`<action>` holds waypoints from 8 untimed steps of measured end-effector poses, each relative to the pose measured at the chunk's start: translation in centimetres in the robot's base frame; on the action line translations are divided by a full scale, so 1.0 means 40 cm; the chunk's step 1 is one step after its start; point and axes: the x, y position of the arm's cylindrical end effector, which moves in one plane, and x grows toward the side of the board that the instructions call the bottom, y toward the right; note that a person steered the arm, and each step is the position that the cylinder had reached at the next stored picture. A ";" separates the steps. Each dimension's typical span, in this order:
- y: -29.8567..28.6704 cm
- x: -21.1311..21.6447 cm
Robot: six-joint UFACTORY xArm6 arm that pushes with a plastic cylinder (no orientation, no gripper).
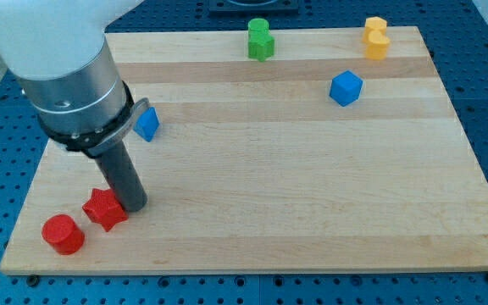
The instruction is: Move the red star into red circle
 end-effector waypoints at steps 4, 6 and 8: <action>-0.074 0.018; -0.101 0.018; 0.045 -0.021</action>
